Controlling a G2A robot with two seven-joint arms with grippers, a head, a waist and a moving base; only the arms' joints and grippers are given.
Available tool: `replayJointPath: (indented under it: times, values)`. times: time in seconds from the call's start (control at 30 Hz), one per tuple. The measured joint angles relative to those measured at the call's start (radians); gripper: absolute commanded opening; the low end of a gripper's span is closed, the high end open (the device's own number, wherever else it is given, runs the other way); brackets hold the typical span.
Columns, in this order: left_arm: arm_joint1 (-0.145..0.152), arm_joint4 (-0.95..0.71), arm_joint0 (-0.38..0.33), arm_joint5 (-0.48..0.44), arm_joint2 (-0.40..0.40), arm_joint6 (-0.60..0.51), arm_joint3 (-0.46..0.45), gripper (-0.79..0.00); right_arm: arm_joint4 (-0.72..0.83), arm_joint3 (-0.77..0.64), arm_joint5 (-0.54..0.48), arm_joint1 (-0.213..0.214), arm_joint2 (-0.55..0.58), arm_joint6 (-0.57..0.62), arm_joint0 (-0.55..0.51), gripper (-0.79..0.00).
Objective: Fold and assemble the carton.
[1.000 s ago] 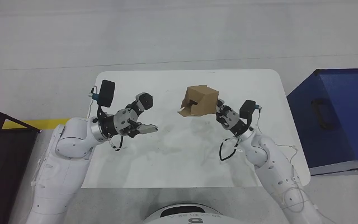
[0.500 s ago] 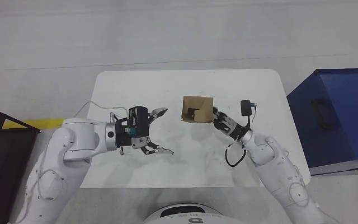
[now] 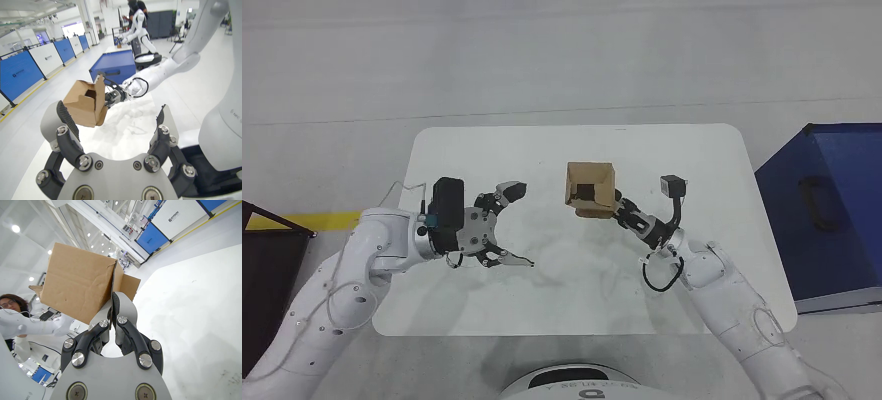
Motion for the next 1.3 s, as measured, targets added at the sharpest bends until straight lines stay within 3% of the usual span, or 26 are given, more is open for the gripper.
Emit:
replayJointPath:
  times: [0.27, 0.4, 0.53, 1.03, 1.3]
  values:
    - [0.003, -0.016, 0.001, 0.004, 0.005, 0.007, 0.003, 0.0, -0.006, -0.003, 0.009, -0.001, -0.005, 0.0, -0.004, -0.785]
    - [-0.003, -0.017, -0.01, 0.0, 0.023, -0.026, -0.042, 0.0, 0.035, 0.004, 0.086, -0.004, -0.042, 0.068, 0.01, -0.785]
    - [-0.006, -0.008, -0.035, 0.0, 0.05, -0.048, -0.064, 0.0, 0.072, 0.011, 0.098, -0.007, -0.064, 0.121, 0.032, -0.785]
    - [-0.026, -0.037, -0.128, 0.0, 0.177, -0.058, -0.005, 0.0, 0.1, -0.008, 0.118, -0.012, -0.105, 0.186, 0.051, -0.785]
    - [-0.021, -0.066, -0.152, 0.0, 0.209, 0.005, 0.01, 0.0, 0.097, -0.002, 0.125, -0.016, -0.111, 0.172, 0.061, -0.785]
